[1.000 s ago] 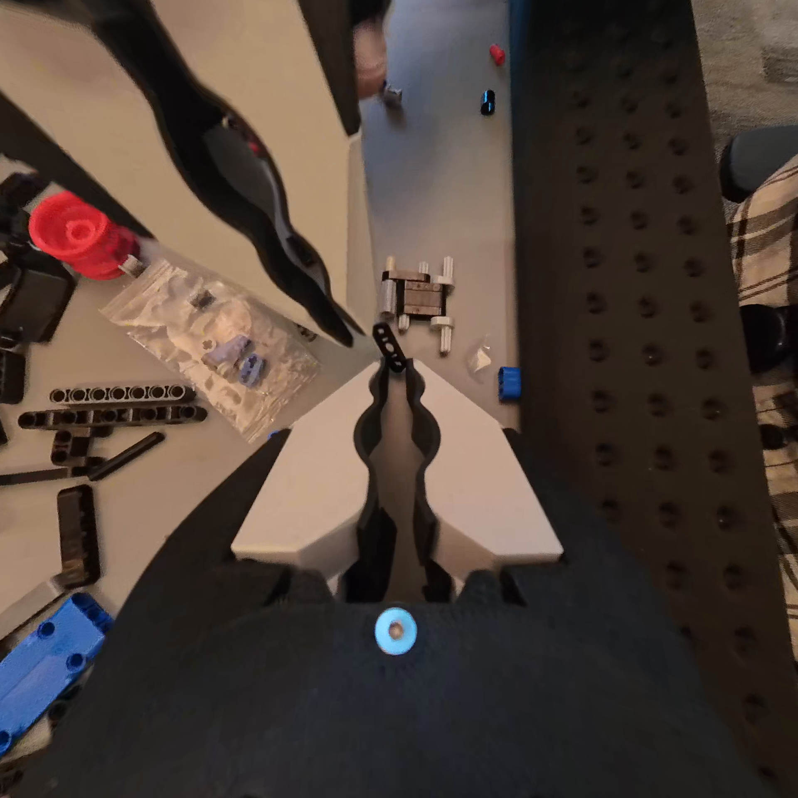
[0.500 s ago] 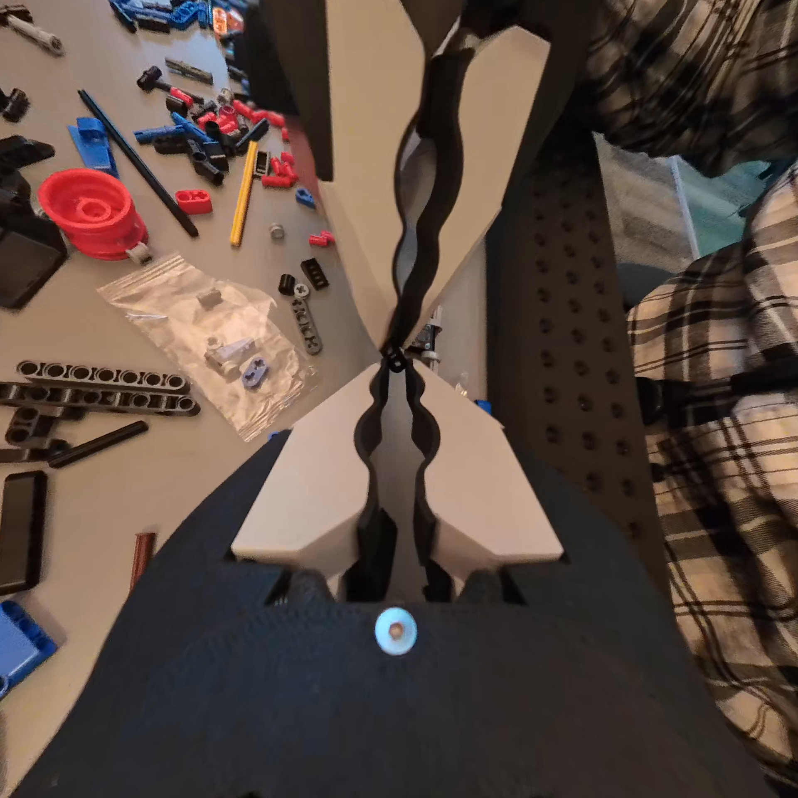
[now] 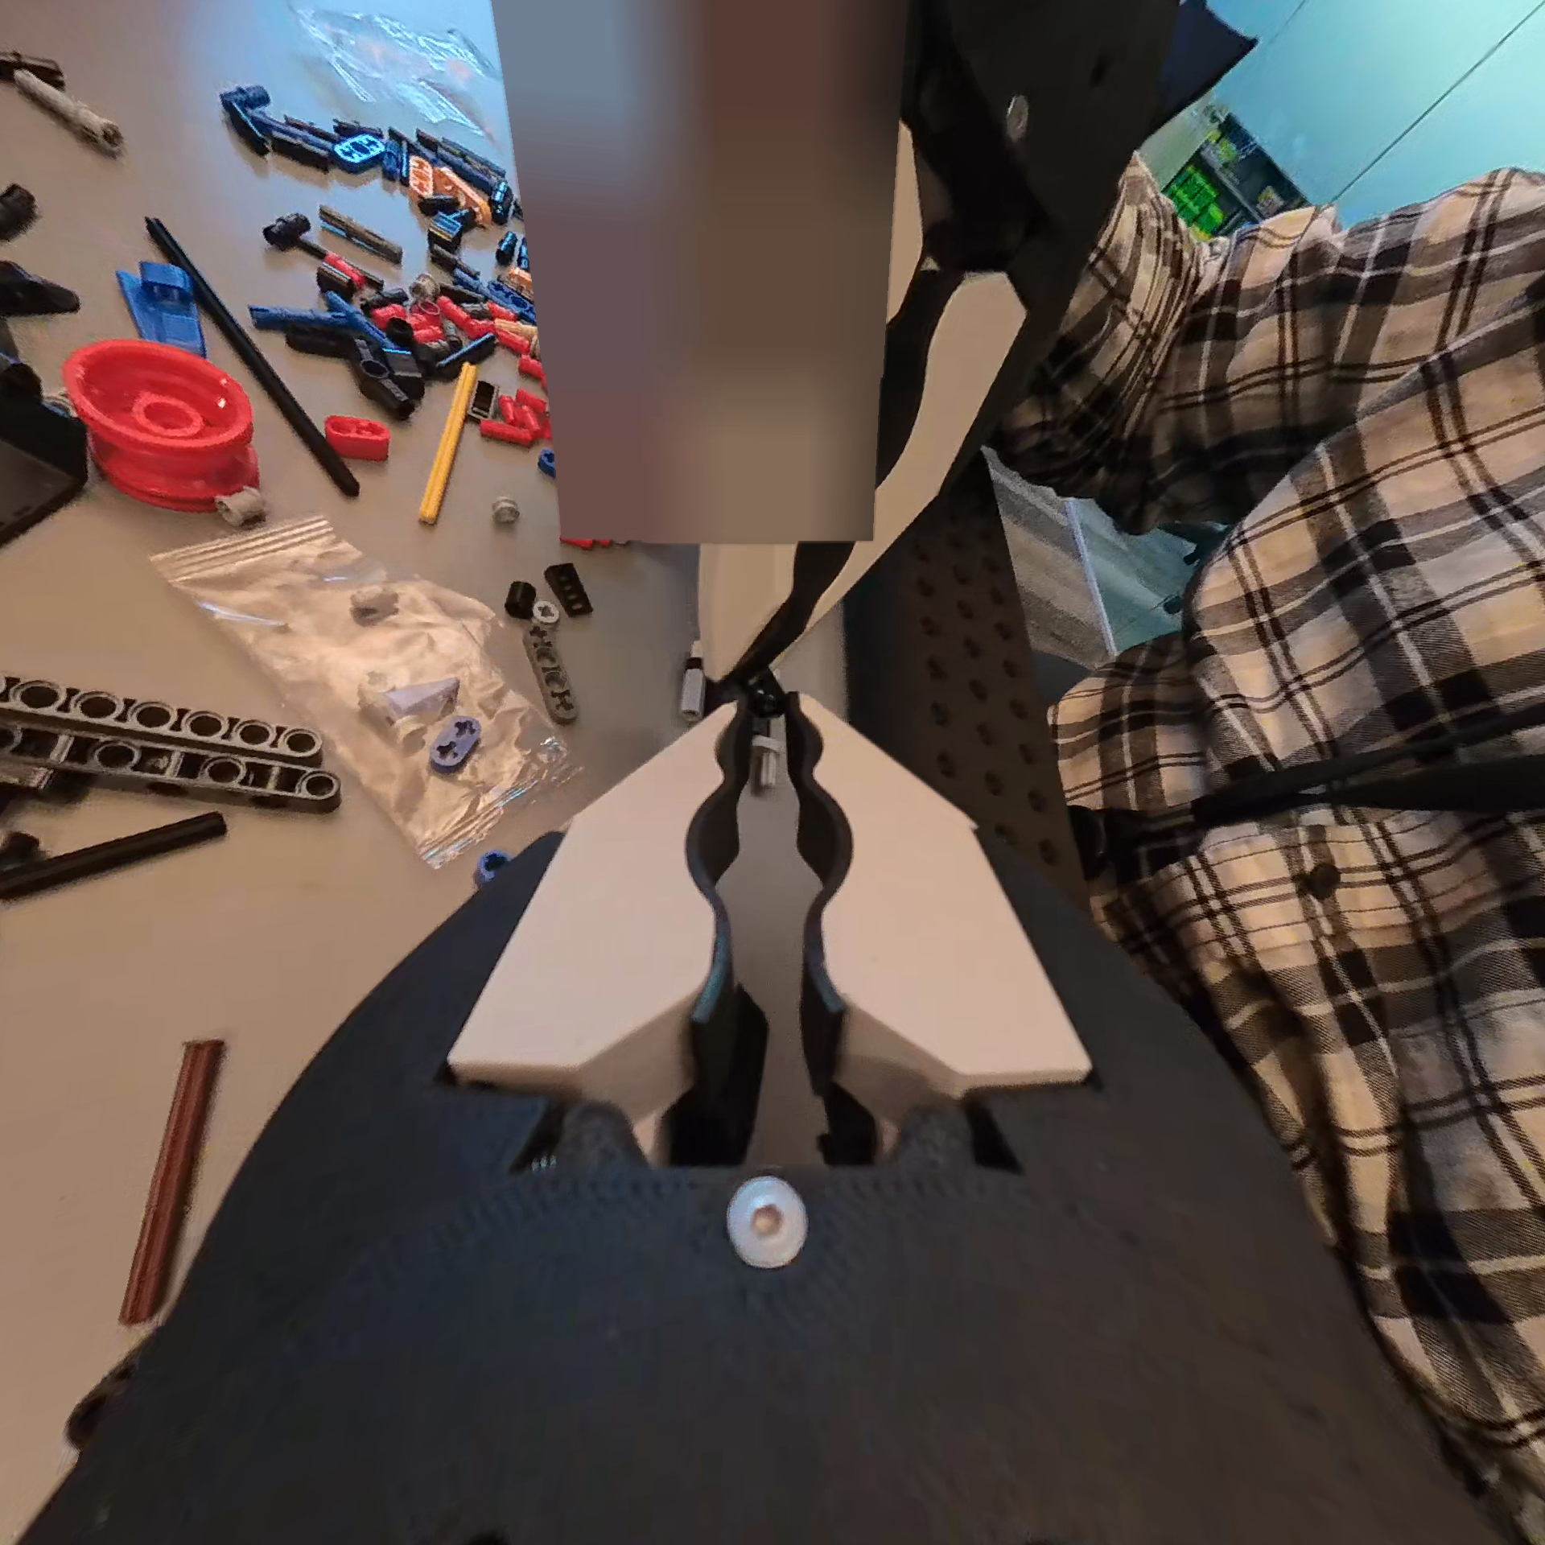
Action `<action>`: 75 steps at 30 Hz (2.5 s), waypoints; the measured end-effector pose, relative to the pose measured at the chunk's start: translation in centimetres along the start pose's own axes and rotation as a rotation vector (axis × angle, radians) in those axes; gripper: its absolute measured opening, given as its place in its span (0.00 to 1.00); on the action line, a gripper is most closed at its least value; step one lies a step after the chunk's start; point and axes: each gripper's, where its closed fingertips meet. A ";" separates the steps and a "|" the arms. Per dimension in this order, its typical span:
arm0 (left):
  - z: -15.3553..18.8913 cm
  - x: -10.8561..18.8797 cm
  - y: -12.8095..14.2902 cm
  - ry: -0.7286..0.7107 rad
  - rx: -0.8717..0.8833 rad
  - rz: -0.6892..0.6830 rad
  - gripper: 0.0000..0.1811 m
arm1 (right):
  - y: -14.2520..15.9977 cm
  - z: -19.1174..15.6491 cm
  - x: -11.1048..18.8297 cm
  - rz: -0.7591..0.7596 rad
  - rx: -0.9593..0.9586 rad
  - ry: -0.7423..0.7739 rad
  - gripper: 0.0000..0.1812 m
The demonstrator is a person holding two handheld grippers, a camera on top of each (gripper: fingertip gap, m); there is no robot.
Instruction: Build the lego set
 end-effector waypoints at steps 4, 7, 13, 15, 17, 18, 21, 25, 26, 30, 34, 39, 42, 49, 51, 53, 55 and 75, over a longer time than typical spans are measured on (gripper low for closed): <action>-0.8 0.1 0.8 -0.081 -0.073 -0.064 0.03 | 0.7 -0.2 -0.6 -0.033 -0.029 -0.053 0.01; -1.2 -0.1 1.9 -0.155 -0.174 -0.143 0.05 | 1.5 -0.6 -1.3 -0.088 -0.067 -0.147 0.01; -1.8 -0.1 3.6 -0.200 -0.216 -0.223 0.04 | 2.6 -1.4 -2.9 -0.142 -0.223 -0.349 0.01; -1.9 0.0 3.7 -0.199 -0.216 -0.228 0.03 | 2.9 -1.6 -3.2 -0.158 -0.244 -0.390 0.02; -2.2 0.1 3.9 -0.216 -0.233 -0.248 0.02 | 2.8 -1.5 -3.4 -0.149 -0.259 -0.407 0.02; -2.4 0.2 4.2 -0.232 -0.248 -0.270 0.01 | 2.8 -1.5 -3.4 -0.150 -0.260 -0.411 0.02; -2.5 0.0 4.7 -0.241 -0.284 -0.306 0.01 | 2.7 -1.6 -3.4 -0.158 -0.242 -0.415 0.03; -2.7 -0.1 4.7 -0.258 -0.324 -0.322 0.01 | 2.7 -1.8 -3.2 -0.176 -0.219 -0.404 0.06; -2.6 -0.1 4.7 -0.258 -0.328 -0.325 0.01 | 2.8 -1.8 -3.1 -0.182 -0.217 -0.392 0.08; -2.5 -0.2 4.7 -0.253 -0.338 -0.335 0.00 | 2.9 -1.3 -2.3 -0.178 -0.221 -0.316 0.11; -2.4 -0.5 4.7 -0.251 -0.349 -0.341 0.00 | 2.8 -1.1 -0.7 -0.146 -0.247 -0.199 0.11; -2.5 -0.6 4.5 -0.248 -0.356 -0.348 0.01 | 3.4 -2.1 0.8 -0.116 -0.287 -0.090 0.12; -2.6 -0.5 4.3 -0.250 -0.352 -0.348 0.02 | 3.9 -2.6 1.0 -0.091 -0.312 -0.033 0.13; -3.0 -0.2 4.0 -0.262 -0.363 -0.361 0.03 | 4.2 -3.0 0.7 -0.041 -0.347 0.074 0.14; -3.0 -0.4 4.0 -0.252 -0.372 -0.369 0.04 | 4.5 -3.3 0.4 -0.046 -0.354 0.086 0.14; -2.9 -0.6 4.0 -0.249 -0.382 -0.374 0.04 | 4.5 -3.4 0.1 -0.029 -0.363 0.090 0.13; -2.9 -0.7 4.0 -0.245 -0.387 -0.376 0.03 | 4.6 -3.5 -0.2 -0.016 -0.373 0.098 0.12; -3.0 -0.6 3.5 -0.255 -0.435 -0.375 0.05 | 4.3 -3.1 -0.6 0.036 -0.392 0.126 0.12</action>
Point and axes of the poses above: each gripper's, where its closed fingertips meet, x back along the fingers, y out of its underside, z = x × y across the jaws, and after that the axes turned 10 degrees about z, right-handed
